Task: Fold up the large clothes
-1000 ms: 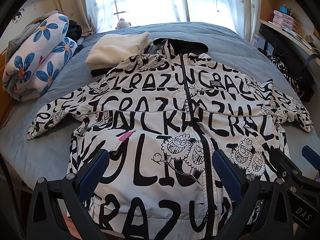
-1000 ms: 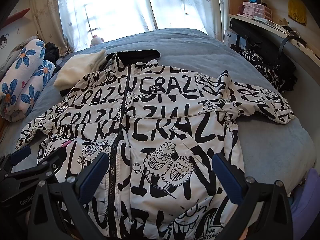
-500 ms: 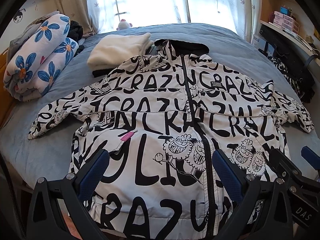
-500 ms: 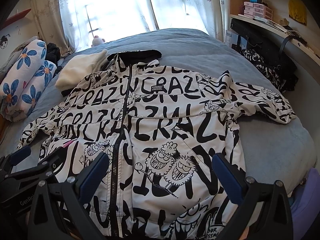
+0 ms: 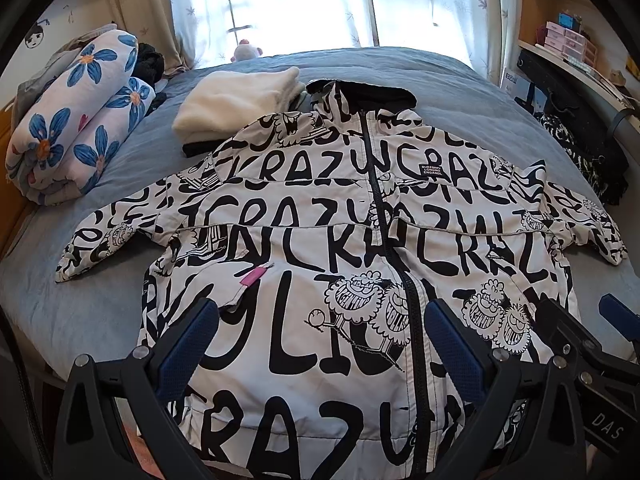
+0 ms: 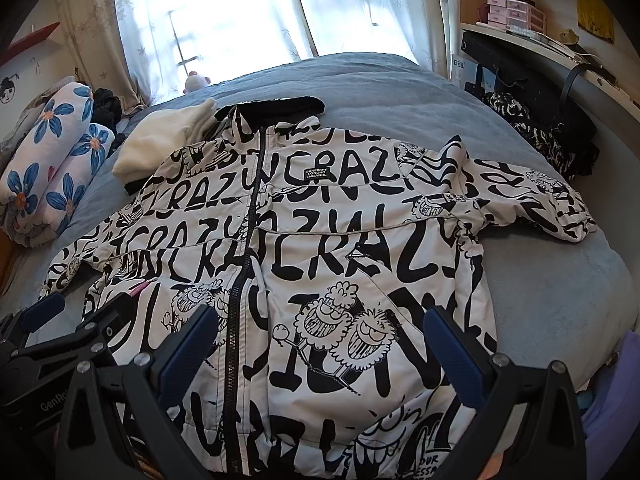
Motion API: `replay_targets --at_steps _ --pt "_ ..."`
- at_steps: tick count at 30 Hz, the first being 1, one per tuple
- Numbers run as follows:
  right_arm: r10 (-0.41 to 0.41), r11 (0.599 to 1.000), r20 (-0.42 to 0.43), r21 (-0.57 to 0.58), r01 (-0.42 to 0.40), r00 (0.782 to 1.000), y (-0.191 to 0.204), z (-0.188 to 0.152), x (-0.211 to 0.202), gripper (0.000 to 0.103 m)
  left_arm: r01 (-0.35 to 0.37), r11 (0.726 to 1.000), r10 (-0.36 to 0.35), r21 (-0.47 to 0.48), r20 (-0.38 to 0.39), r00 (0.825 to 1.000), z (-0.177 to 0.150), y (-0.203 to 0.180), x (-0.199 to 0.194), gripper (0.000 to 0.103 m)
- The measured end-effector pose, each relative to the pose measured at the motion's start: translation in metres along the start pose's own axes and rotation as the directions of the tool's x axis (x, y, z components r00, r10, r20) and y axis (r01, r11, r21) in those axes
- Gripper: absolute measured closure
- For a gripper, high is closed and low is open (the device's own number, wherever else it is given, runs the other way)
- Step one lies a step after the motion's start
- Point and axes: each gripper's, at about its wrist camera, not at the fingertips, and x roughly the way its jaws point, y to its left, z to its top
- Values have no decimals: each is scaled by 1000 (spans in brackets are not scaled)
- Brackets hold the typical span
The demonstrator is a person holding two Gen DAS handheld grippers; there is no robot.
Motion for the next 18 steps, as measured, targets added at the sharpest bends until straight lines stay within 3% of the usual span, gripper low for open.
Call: replay_targets --at_steps 10,18 --pt "-14 1000 68 -15 15 998 -9 25 -16 0 41 999 -40 -9 65 997 27 -11 -13 1" --pt "-31 999 177 -32 37 984 -39 68 -48 0 141 990 -143 20 88 986 59 -23 -19 1"
